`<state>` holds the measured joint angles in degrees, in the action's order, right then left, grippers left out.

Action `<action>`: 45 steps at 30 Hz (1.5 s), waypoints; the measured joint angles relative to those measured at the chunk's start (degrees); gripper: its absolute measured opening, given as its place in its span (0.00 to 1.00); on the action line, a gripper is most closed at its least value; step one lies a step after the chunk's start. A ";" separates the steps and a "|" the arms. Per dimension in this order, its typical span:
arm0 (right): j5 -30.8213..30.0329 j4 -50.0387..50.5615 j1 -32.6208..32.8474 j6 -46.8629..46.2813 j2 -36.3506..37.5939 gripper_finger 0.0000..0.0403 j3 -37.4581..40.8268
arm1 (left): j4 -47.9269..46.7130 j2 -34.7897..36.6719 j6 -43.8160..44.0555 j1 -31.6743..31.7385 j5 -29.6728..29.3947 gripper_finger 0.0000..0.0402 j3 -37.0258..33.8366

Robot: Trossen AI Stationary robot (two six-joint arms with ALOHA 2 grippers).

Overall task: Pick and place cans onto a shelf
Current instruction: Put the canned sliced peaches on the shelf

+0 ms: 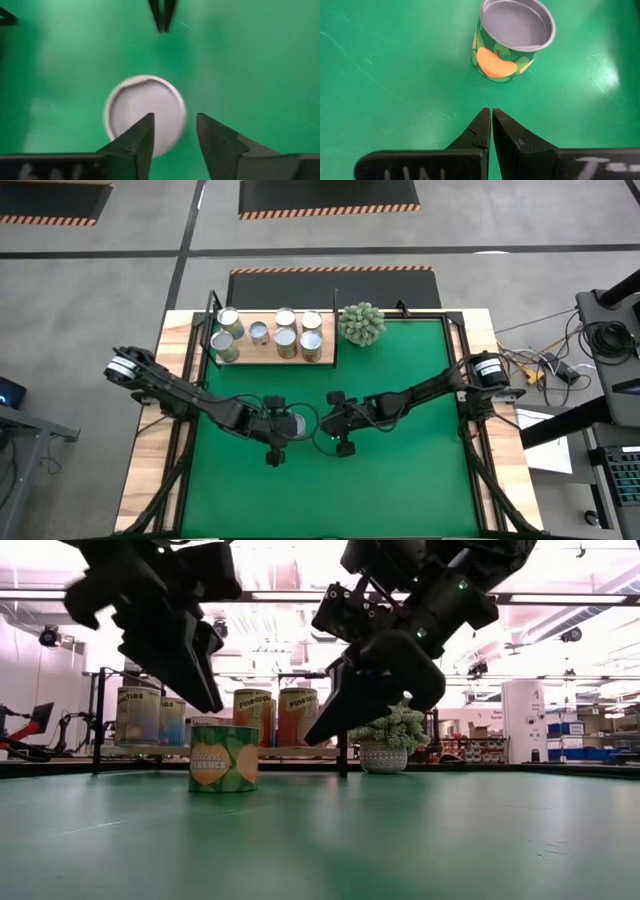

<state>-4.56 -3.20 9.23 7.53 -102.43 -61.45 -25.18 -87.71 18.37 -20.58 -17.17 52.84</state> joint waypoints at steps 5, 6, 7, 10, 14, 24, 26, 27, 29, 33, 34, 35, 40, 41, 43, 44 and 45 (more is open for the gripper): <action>-0.01 -0.01 0.00 0.11 0.00 0.02 0.22 | 0.21 -1.31 -1.84 0.00 -0.87 0.40 0.00; -0.02 0.11 0.00 0.11 0.00 0.02 0.29 | 0.24 -1.69 -1.86 0.00 -0.71 0.40 0.00; -0.02 0.06 0.02 0.11 0.00 0.02 0.39 | 0.34 -1.96 -1.86 0.00 -0.28 0.40 0.00; -0.02 -0.02 0.00 0.02 0.00 0.02 0.76 | 0.76 -2.96 -1.88 0.00 0.15 0.39 0.00; -0.02 -0.02 0.00 0.00 0.00 0.02 1.23 | 0.79 -3.98 -2.35 0.00 0.15 0.37 0.00; -0.02 -0.40 0.00 -0.94 0.00 0.02 2.42 | 1.52 -5.24 -3.11 0.00 -0.25 0.13 0.01; -0.02 -0.45 0.00 -0.98 0.00 0.02 2.47 | 1.61 -5.24 -3.07 -0.02 -0.22 0.06 0.02; -0.02 -0.48 0.00 -0.98 0.00 0.02 2.47 | 1.63 -5.24 -3.02 -0.02 -0.22 0.03 0.02; -0.02 -0.48 0.00 -0.98 0.00 0.02 2.49 | 1.61 -5.24 -2.91 -0.02 -0.20 0.01 0.04; -0.04 -0.48 0.00 -1.03 0.00 0.02 2.54 | 1.45 -5.05 -2.96 -0.02 0.03 0.01 0.04; -0.04 -0.48 0.00 -1.03 0.00 0.02 2.55 | 1.21 -4.85 -3.31 -0.02 0.20 0.01 0.04; -0.04 -0.48 0.00 -1.02 0.00 0.02 2.59 | 0.80 -4.47 -3.68 0.00 0.33 0.00 0.04; -0.06 -0.46 0.00 -0.94 0.00 0.02 2.67 | -3.24 -1.21 -8.01 0.00 0.76 0.00 1.10; -0.05 -0.46 0.00 -0.89 0.00 0.02 2.66 | -4.78 -0.17 -9.32 -0.02 0.71 0.00 1.41; -0.05 -0.43 0.00 -0.56 0.00 0.02 2.67 | -8.33 1.92 -11.74 0.24 0.28 0.00 1.66; -0.06 -0.43 0.00 -0.46 0.00 0.02 2.67 | -9.78 3.10 -13.06 0.58 -0.03 0.00 1.68; -0.05 -0.44 0.00 -0.44 0.00 0.02 2.67 | -11.02 4.62 -14.33 1.04 -0.49 0.00 1.68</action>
<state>-4.62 -3.64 9.23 7.09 -102.43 -58.78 -36.21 -83.09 4.05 -19.54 -17.66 54.52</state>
